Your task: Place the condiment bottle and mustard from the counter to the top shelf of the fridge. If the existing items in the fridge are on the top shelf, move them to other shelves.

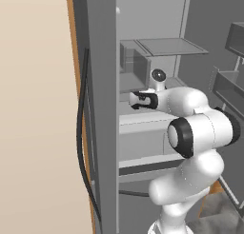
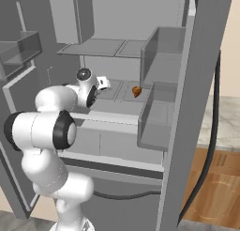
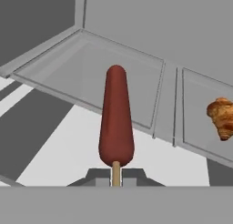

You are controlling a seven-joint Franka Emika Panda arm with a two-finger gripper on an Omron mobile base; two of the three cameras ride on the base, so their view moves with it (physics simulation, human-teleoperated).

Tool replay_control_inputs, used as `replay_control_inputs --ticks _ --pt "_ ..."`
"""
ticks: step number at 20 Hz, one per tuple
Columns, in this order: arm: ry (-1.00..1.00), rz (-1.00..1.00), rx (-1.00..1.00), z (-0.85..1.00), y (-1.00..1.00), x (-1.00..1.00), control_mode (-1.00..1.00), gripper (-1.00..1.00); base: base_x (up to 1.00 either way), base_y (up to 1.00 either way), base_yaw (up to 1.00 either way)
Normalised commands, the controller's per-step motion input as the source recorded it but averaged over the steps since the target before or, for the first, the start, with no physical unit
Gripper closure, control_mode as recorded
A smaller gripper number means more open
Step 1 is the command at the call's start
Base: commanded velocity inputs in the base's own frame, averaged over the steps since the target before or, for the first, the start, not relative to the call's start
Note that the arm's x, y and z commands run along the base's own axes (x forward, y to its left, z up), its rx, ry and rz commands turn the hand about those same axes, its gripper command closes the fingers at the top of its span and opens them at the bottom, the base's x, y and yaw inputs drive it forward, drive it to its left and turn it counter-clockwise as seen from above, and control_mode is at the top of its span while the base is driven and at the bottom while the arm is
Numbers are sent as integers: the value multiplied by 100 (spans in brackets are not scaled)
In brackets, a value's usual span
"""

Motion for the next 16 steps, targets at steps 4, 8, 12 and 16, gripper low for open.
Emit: replay_control_inputs --ticks 4,8,12,16 --pt "0 0 0 -21 0 44 -100 100 0 0 0" --pt "0 0 0 -29 0 39 -100 100 0 0 0" --pt "-1 0 0 -15 0 49 -100 100 0 0 0" --pt "-3 0 0 -16 0 59 -100 100 0 0 0"
